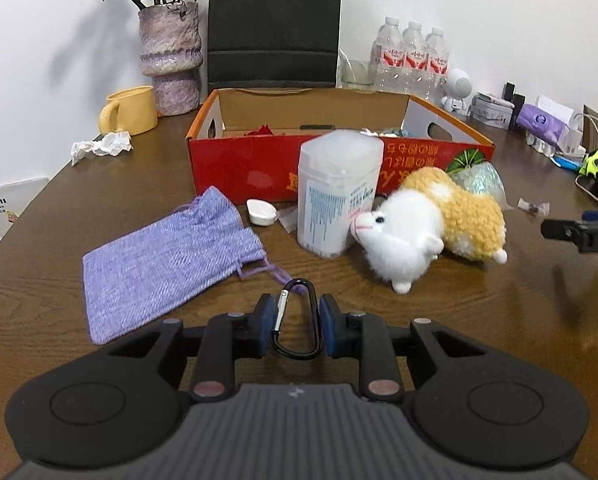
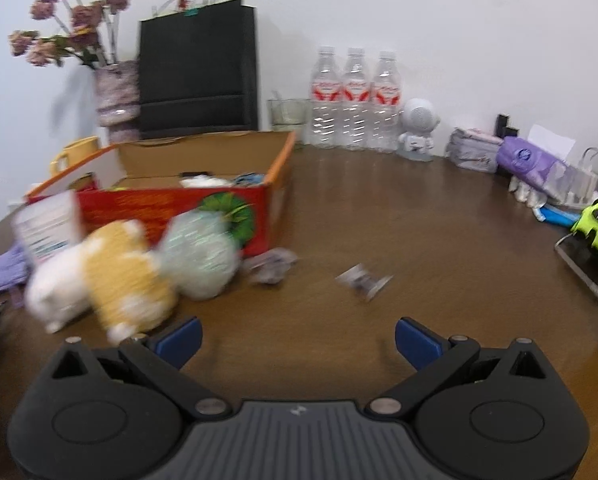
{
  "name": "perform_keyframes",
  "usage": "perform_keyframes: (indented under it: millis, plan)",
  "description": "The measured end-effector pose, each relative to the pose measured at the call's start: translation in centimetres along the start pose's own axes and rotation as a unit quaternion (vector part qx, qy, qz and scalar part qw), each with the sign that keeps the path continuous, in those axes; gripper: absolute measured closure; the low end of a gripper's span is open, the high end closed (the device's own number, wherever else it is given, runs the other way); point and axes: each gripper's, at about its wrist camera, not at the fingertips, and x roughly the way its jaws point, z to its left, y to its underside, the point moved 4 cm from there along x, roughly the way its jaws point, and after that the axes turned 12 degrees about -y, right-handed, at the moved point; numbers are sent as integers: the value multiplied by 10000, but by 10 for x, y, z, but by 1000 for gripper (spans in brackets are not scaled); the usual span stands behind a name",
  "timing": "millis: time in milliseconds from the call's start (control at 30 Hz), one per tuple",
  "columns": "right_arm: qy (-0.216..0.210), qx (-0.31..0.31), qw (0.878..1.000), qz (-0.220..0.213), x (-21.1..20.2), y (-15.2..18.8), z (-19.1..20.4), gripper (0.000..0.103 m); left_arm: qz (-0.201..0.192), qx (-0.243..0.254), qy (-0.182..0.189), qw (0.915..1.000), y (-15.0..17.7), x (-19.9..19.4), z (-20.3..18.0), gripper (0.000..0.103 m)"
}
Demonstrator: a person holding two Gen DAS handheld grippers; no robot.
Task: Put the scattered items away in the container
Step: 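Grasp the small wrapper scrap with the right tool, then carry the carabiner and scrap into the box and release both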
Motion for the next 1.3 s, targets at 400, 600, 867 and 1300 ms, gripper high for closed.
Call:
perform_keyframes:
  millis: [400, 600, 867, 1300]
  plan:
    - [-16, 128, 9991, 392, 55, -21, -52, 63, -21, -184, 99, 9998, -13, 8, 5, 78]
    - [-155, 41, 9992, 365, 47, -15, -41, 88, -46, -267, 122, 9996, -15, 9, 7, 78]
    - [-309, -25, 9995, 37, 21, -25, -20, 88, -208, -341, 133, 9991, -24, 3, 15, 78]
    - [-849, -407, 9942, -520, 17, -104, 37, 88, -887, -486, 337, 9943, -105, -2, 30, 78]
